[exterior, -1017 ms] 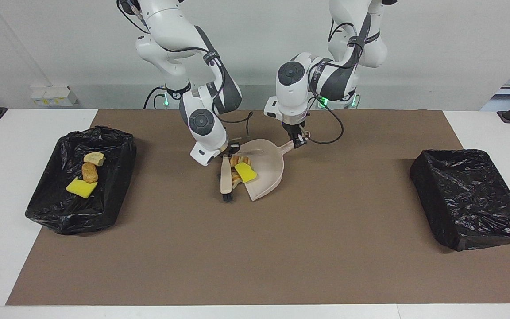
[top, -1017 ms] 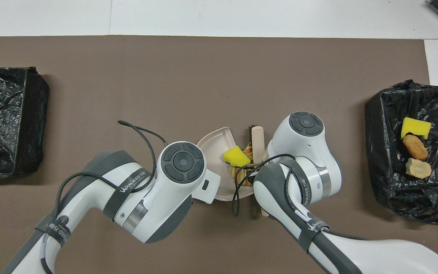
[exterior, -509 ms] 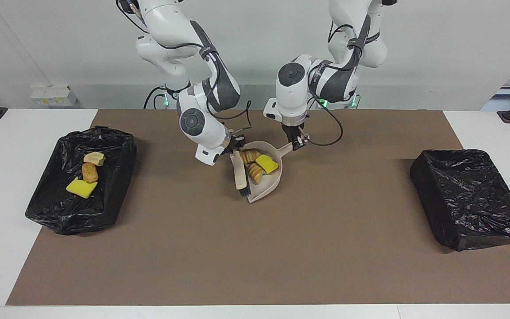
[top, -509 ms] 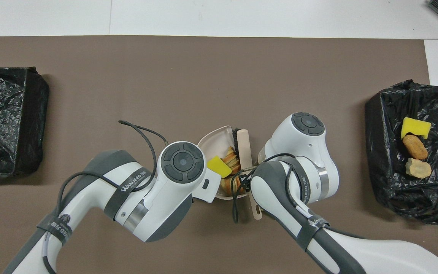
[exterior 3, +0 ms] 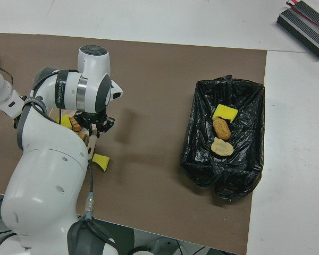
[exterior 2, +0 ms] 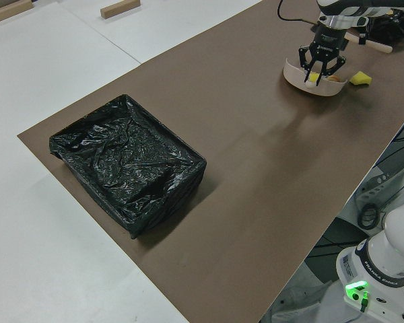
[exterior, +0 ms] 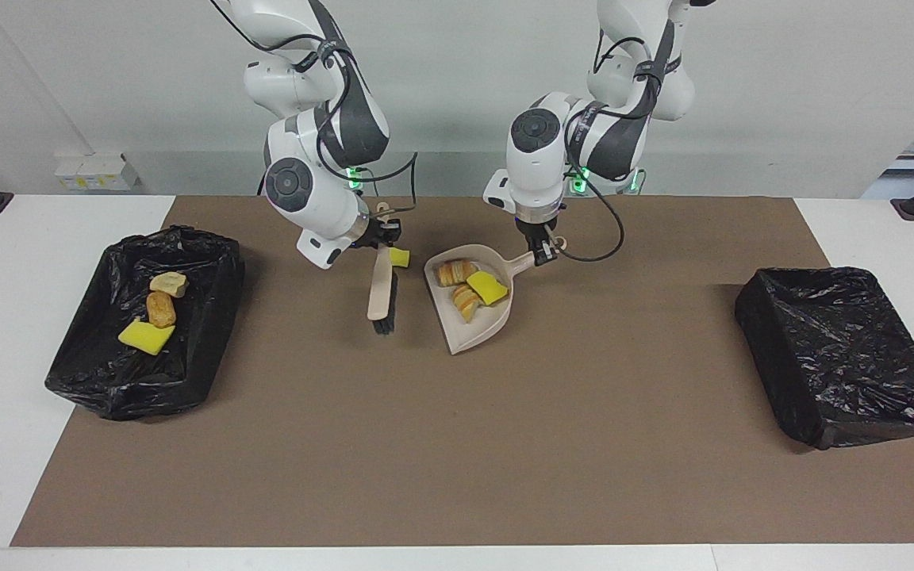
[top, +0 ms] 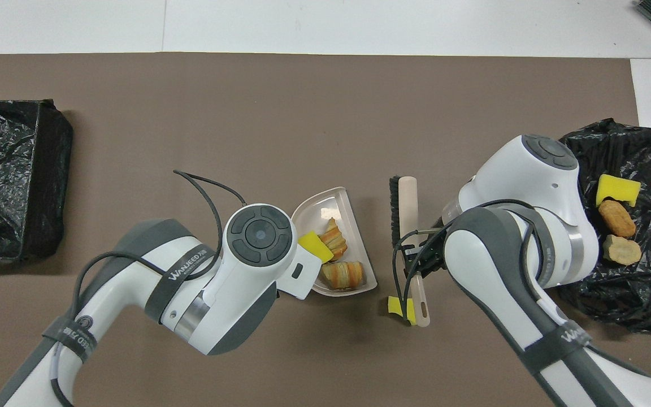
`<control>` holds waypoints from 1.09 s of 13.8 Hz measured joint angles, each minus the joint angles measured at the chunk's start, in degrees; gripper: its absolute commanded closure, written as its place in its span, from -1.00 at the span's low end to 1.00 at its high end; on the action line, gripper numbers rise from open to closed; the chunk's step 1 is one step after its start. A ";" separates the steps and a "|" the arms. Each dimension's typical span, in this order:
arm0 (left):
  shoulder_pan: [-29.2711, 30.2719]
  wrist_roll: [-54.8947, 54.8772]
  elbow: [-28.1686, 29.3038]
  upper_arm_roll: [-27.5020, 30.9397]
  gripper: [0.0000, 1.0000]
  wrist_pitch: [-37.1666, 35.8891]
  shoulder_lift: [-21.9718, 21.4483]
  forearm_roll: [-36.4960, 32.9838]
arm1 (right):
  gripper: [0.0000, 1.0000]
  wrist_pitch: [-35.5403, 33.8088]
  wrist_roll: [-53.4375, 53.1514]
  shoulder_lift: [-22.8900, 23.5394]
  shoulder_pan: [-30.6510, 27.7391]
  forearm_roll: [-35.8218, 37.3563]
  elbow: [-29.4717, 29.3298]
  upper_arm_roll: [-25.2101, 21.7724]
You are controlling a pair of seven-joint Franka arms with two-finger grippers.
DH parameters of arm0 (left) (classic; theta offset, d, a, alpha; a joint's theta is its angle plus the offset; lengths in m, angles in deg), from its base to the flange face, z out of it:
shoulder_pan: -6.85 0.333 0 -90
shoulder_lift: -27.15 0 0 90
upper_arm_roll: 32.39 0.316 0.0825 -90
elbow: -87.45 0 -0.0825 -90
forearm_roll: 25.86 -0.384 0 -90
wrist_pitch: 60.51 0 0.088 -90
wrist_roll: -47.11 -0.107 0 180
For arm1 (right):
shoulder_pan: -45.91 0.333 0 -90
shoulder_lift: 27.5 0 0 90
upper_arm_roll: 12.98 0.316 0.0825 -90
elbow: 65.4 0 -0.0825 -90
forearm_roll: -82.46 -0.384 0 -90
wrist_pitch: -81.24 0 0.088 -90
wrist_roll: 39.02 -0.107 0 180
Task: Sweep and dump trash in bin
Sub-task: 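Move the brush with the right gripper behind the last sponge piece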
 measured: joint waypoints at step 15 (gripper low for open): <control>-5.13 1.54 11.44 -1.14 1.00 7.51 -5.11 0.00 | 1.00 2.10 -11.81 -8.38 11.89 9.44 21.55 0.73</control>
